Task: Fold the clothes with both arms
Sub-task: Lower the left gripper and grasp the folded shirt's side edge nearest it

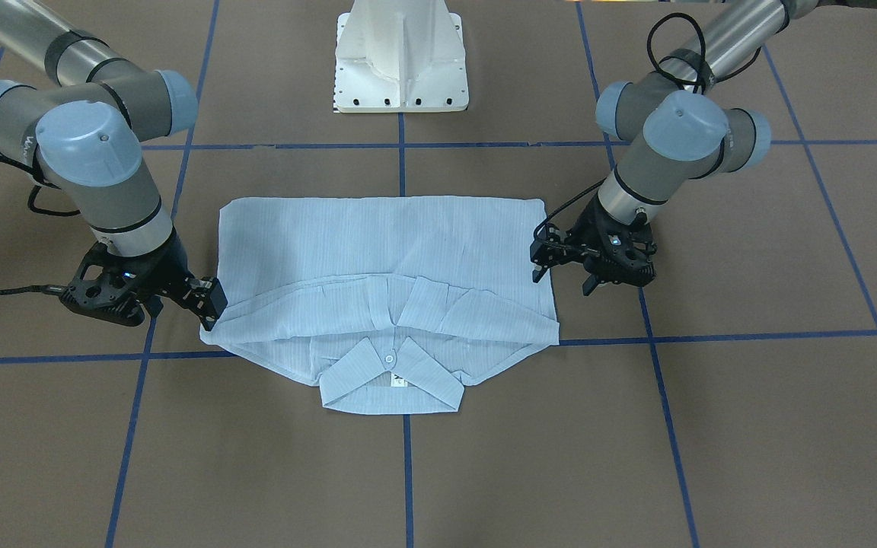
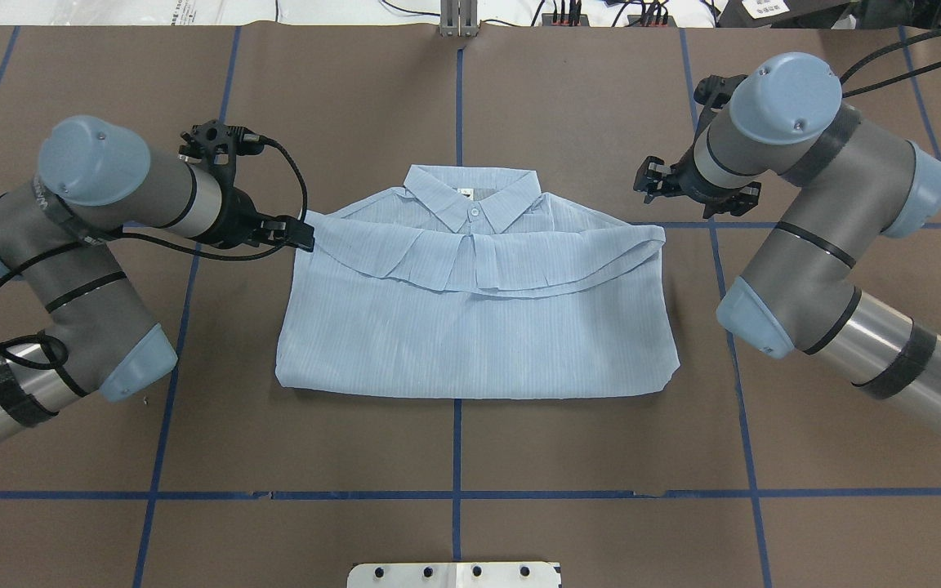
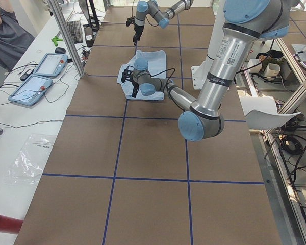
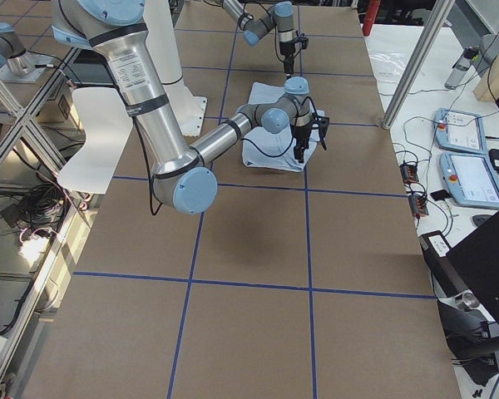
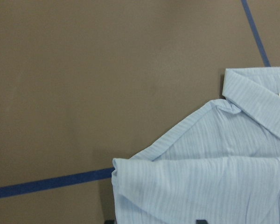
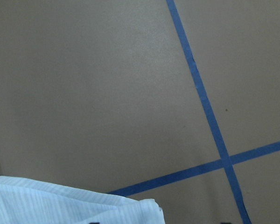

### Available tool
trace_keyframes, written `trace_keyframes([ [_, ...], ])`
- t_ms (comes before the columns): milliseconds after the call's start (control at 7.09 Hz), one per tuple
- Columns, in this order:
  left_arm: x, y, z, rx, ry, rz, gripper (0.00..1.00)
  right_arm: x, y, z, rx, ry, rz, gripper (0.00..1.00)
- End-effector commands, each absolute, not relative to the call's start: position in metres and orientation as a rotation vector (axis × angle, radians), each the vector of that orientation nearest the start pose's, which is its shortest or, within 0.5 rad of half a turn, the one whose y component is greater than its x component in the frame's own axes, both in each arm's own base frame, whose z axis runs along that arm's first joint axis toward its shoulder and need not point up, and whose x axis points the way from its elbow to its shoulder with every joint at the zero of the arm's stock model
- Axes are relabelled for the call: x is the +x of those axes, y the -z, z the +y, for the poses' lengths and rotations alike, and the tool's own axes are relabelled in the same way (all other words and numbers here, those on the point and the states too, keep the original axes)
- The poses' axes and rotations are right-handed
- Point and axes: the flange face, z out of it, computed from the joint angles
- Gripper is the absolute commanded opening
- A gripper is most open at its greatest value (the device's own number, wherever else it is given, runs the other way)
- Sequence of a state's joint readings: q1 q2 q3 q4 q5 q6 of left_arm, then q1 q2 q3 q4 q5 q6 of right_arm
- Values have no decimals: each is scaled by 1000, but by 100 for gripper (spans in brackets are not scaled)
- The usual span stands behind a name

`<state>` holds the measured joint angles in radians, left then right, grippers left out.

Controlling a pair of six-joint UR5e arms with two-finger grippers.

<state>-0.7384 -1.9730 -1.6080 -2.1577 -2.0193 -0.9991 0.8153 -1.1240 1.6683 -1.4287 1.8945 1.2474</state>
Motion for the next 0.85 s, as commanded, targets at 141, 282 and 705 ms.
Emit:
trace_keyframes([
  [141,420,-378,-432,205,-153,1053,100,-374,-349,-548,112,-343,-756,100],
  [282,429,-370,-414,157,-117,1076,100,-374,-349,-548,113,-342,-757,100],
  [705,464,-365,-383,90,6,1072,99,-374,-349,-548,113,-341,-759,100],
])
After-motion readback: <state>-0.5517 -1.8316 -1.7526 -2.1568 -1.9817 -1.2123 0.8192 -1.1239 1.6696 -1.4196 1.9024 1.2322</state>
